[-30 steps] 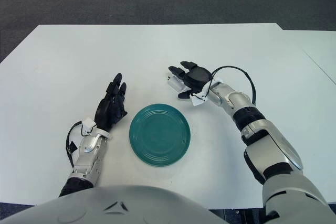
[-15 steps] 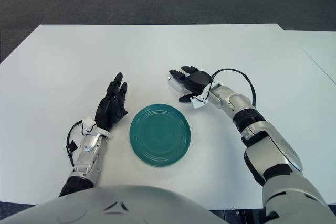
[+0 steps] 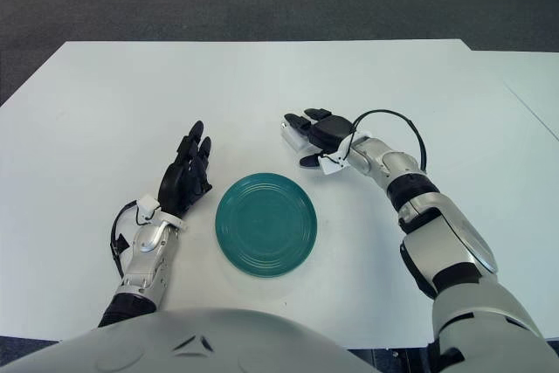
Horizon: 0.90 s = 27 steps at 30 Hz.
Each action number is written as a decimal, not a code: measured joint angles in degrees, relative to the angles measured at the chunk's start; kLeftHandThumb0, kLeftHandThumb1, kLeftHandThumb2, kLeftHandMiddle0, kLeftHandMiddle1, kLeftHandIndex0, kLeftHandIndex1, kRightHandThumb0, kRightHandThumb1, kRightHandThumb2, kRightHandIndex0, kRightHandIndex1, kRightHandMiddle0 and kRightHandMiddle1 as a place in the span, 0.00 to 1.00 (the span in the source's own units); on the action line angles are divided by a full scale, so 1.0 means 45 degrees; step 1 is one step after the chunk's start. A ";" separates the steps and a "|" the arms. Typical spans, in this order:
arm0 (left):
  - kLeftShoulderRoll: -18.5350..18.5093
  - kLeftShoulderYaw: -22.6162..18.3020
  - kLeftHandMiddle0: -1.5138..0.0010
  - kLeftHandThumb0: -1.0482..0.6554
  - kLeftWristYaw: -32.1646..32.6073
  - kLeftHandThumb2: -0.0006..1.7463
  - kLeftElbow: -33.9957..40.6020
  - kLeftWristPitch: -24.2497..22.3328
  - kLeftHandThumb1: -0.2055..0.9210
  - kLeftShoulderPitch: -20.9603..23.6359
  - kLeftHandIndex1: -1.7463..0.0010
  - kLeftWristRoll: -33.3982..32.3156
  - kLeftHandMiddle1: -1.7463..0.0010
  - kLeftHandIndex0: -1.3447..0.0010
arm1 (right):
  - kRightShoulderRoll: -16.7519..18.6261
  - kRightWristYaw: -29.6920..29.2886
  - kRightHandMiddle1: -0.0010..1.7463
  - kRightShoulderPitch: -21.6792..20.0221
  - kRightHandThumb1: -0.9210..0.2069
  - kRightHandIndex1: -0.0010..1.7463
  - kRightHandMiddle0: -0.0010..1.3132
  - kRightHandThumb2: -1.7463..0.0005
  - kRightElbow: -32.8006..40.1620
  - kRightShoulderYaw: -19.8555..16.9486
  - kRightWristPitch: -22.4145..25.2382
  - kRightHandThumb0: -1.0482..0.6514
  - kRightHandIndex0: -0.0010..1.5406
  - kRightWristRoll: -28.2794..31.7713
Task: Put the charger into the plate.
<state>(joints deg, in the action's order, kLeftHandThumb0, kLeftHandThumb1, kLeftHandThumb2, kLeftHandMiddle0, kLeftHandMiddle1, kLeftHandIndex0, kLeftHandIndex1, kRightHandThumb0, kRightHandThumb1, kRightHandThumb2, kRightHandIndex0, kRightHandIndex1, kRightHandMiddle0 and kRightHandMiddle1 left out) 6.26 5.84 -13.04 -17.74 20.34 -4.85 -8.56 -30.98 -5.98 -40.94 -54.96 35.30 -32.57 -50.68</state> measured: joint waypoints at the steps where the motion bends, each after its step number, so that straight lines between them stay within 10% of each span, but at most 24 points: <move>1: 0.0000 0.0004 0.98 0.17 0.0029 0.56 -0.0002 -0.0031 1.00 0.0003 0.91 0.0003 1.00 1.00 | 0.0041 -0.0001 0.01 -0.0093 0.00 0.00 0.01 0.63 -0.0156 0.0026 -0.0019 0.10 0.02 -0.0001; 14: -0.0001 0.0057 0.98 0.15 0.0258 0.56 -0.0008 -0.0051 1.00 0.0014 0.93 0.0066 1.00 1.00 | 0.0292 -0.0531 0.04 -0.0848 0.00 0.01 0.06 0.67 -0.1729 0.0484 -0.0042 0.13 0.05 -0.0029; 23: -0.0001 0.0084 0.98 0.13 0.0356 0.56 0.0048 -0.0061 1.00 -0.0031 0.92 0.0063 1.00 1.00 | 0.0367 -0.0884 0.33 -0.0862 0.00 0.05 0.00 0.70 -0.2114 0.0408 -0.0039 0.15 0.22 0.0259; 27: -0.0002 0.0138 0.98 0.13 0.0391 0.56 0.0218 -0.0180 1.00 -0.0126 0.91 0.0060 1.00 1.00 | 0.0424 -0.1303 0.68 -0.0753 0.00 0.58 0.00 0.71 -0.2195 0.0251 0.0113 0.17 0.16 0.0484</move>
<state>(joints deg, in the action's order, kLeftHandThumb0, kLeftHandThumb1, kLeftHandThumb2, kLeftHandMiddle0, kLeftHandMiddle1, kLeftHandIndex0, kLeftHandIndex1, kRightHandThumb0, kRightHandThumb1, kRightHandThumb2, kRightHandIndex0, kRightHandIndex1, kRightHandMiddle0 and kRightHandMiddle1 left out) 6.25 6.46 -11.28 -16.76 19.53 -5.42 -8.29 -29.07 -11.85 -44.33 -64.84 36.42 -32.06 -48.50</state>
